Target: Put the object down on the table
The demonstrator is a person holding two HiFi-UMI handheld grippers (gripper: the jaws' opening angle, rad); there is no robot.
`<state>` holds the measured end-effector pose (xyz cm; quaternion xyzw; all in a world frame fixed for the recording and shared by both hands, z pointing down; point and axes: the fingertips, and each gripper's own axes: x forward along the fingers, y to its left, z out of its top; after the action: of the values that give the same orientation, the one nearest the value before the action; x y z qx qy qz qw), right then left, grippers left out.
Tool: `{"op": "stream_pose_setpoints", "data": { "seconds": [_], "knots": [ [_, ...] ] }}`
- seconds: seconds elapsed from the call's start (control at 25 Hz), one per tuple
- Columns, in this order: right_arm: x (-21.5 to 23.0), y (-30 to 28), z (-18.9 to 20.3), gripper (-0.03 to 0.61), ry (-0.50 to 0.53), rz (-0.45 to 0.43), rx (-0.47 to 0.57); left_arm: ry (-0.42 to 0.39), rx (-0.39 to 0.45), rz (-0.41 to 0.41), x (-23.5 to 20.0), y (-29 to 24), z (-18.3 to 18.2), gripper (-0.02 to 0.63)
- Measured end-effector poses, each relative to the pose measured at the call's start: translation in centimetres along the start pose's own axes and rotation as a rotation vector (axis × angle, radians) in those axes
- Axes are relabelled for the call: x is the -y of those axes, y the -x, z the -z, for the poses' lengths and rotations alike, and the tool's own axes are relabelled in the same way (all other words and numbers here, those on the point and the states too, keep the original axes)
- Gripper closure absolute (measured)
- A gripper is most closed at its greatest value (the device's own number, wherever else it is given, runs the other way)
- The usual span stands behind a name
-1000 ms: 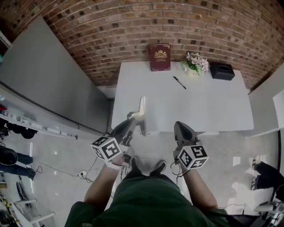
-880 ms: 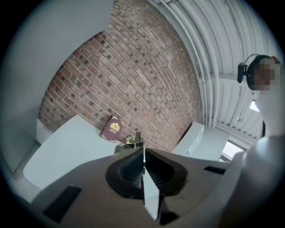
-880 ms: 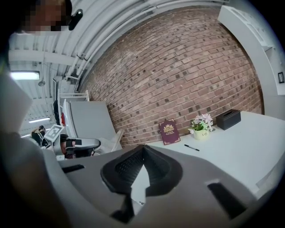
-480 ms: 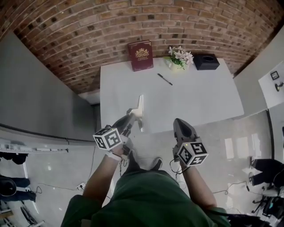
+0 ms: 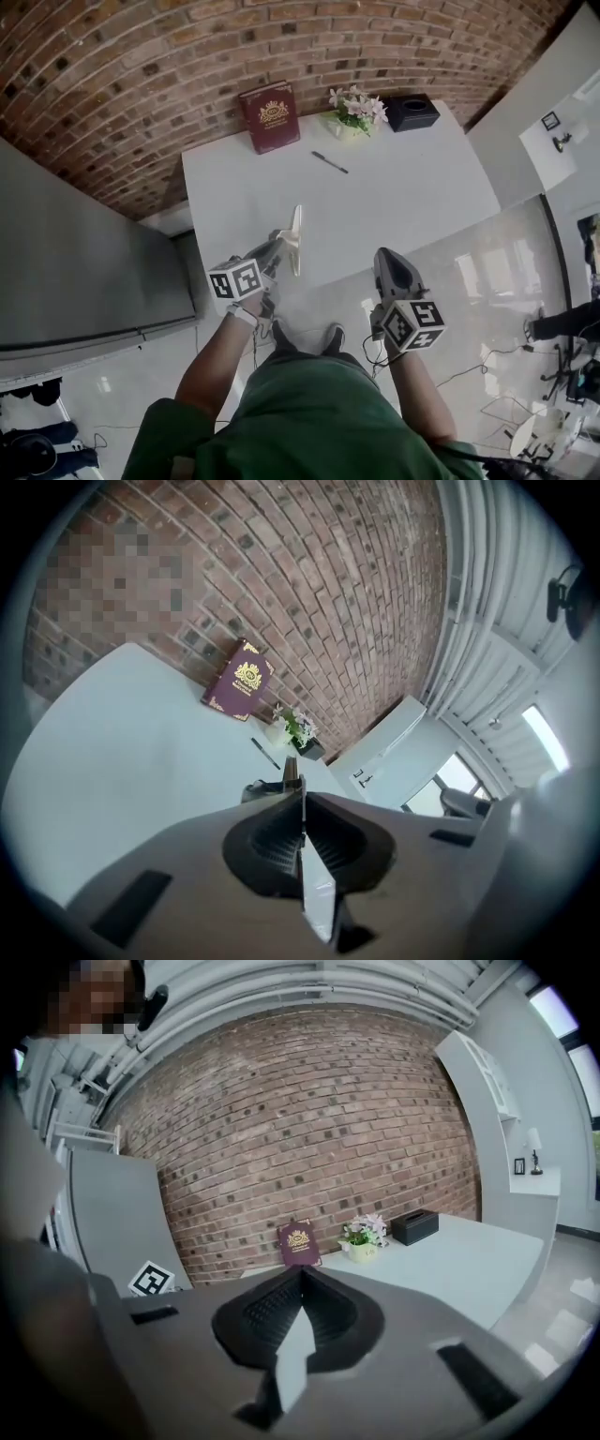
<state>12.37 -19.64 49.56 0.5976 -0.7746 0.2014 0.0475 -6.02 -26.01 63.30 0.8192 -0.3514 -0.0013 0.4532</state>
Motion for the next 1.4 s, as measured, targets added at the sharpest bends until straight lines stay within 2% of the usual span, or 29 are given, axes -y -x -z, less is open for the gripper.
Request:
{"op": "stream_pose_setpoints", "data": {
  "seconds": [0.2, 0.56, 0.96, 1.4],
  "knots": [
    [0.0, 0.1, 0.6, 0.575, -0.001, 0.062, -0.01, 0.029, -0.085, -0.008, -3.1, -2.1, 1.4, 0.603],
    [1.0, 1.1, 2.1, 0.575, -0.024, 0.118, -0.027, 0.065, -0.195, -0.035, -6.5, -4.7, 4.9, 0.603],
    [1.4, 1.0, 3.3, 0.575, -0.065, 0.106, -0.044, 0.132, -0.231, -0.078, -9.2, -5.7, 7.3, 0.603],
    [2.2, 1.0, 4.1, 0.575, -0.064, 0.11, -0.066, 0.163, -0.243, -0.113, -10.2, -6.3, 8.3, 0.601]
  ]
}}
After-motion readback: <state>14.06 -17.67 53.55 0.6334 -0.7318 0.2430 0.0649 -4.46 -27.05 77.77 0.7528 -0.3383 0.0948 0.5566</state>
